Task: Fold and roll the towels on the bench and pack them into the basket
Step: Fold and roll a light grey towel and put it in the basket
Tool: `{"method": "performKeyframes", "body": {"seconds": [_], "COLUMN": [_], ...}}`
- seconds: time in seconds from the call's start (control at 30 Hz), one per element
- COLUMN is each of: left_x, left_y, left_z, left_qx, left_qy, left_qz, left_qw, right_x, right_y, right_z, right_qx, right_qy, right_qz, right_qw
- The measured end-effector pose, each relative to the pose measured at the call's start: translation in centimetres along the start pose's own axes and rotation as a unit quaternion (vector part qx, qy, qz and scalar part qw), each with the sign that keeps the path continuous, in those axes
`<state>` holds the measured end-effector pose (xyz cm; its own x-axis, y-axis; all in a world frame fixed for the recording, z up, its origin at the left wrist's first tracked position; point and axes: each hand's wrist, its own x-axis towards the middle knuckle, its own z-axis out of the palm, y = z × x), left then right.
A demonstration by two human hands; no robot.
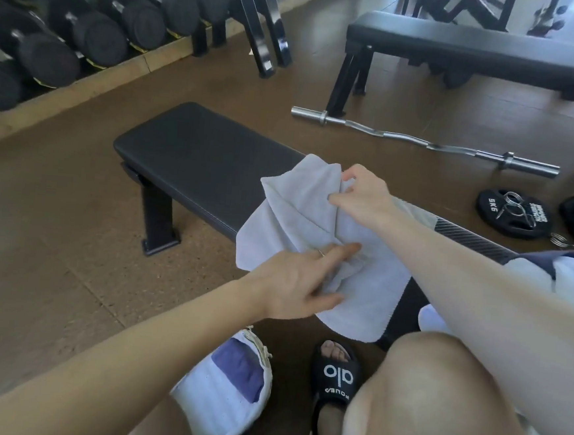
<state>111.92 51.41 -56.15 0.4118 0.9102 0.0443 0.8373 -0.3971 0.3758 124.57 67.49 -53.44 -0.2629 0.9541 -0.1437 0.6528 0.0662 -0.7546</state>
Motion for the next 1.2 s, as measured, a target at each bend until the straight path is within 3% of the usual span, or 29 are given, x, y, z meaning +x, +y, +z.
{"method": "performKeyframes", "body": {"seconds": [0.13,0.2,0.37,0.43,0.53,0.63,0.67,0.73,0.83,0.93,1.0,1.07,1.13,1.2], "left_x": [-0.4,-0.4,-0.5,-0.6,-0.7,-0.6,-0.5,-0.4,-0.3,-0.9,-1.5,-2.0,-2.0,-1.5], "left_y": [-2.0,-3.4,-4.5,-4.9,-5.3,-5.1,-5.0,-4.8,-4.4,-3.4,-2.2,-0.4,1.2,2.0], "left_z": [-1.8,-1.9,-1.4,-1.4,-1.3,-1.2,-1.2,-1.0,-0.8,-0.7,-0.5,-0.4,-0.3,0.2], "left_qx": [-0.056,-0.048,-0.095,-0.113,-0.130,-0.106,-0.094,-0.072,-0.084,-0.110,-0.065,-0.032,-0.010,0.094], "left_qy": [0.085,0.102,0.161,0.151,0.114,0.095,0.092,0.094,0.132,0.148,0.177,0.194,0.141,0.075], "left_qz": [-0.114,-0.172,-0.285,-0.332,-0.361,-0.365,-0.367,-0.376,-0.427,-0.480,-0.426,-0.302,-0.179,-0.086], "left_qw": [0.988,0.979,0.940,0.924,0.916,0.920,0.921,0.919,0.891,0.858,0.885,0.933,0.974,0.989], "right_x": [-0.8,-0.8,0.2,0.3,0.0,-0.9,-1.8,-4.1,-7.5,-7.9,-7.2,-6.8,-6.5,-6.4], "right_y": [-1.5,-2.2,-3.1,-3.3,-3.8,-1.4,0.0,3.3,6.8,7.1,6.3,5.3,4.3,3.1], "right_z": [3.1,4.0,5.6,5.5,2.0,-3.0,-4.5,-6.3,-7.8,-8.0,-7.5,-6.5,-5.6,-5.2], "right_qx": [-0.132,-0.195,-0.184,-0.113,0.072,0.213,0.250,0.322,0.301,0.274,0.295,0.316,0.347,0.413], "right_qy": [-0.117,-0.130,-0.129,-0.123,-0.019,0.150,0.170,0.093,-0.062,-0.085,-0.074,-0.051,-0.025,-0.005], "right_qz": [-0.052,-0.065,-0.090,-0.069,-0.005,0.083,0.130,0.231,0.278,0.268,0.253,0.243,0.239,0.239], "right_qw": [0.983,0.970,0.970,0.984,0.997,0.962,0.944,0.913,0.910,0.920,0.918,0.916,0.906,0.879]}}
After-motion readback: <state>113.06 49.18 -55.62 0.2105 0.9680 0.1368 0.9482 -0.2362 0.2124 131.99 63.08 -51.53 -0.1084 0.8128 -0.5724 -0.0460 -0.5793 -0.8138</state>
